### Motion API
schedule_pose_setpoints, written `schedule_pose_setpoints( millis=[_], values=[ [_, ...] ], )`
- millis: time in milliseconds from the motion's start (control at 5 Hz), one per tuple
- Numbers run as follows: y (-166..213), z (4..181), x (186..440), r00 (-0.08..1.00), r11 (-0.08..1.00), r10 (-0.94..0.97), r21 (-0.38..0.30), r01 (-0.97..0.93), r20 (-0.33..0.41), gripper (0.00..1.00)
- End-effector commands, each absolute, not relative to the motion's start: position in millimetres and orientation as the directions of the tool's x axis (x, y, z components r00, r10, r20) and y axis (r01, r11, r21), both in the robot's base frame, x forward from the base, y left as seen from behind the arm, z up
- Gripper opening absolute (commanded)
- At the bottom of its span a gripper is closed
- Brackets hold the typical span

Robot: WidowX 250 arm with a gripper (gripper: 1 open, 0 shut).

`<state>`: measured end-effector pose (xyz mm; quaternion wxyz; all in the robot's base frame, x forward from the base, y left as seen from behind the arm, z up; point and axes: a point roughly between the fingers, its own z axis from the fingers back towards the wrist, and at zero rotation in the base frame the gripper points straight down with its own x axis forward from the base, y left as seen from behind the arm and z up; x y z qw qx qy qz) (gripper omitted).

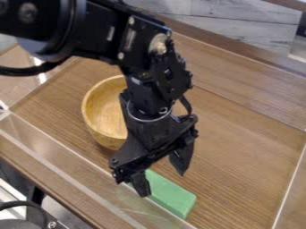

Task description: Put the green block in the brown bowl

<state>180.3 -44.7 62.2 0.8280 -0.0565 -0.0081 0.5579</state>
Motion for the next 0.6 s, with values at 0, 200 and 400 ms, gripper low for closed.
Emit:
schedule_pose_setpoints(
  millis=[0,200,400],
  values=[
    [-42.7,60.1,184.7,0.341,0.333,0.938,-0.124,-0.935,-0.054,1.0],
    [-42.0,55.1,185.3,0.325,0.316,0.944,-0.126,-0.94,-0.058,1.0],
    [-41.7,50.4,185.9,0.31,0.3,0.949,-0.127,-0.945,-0.062,1.0]
  ],
)
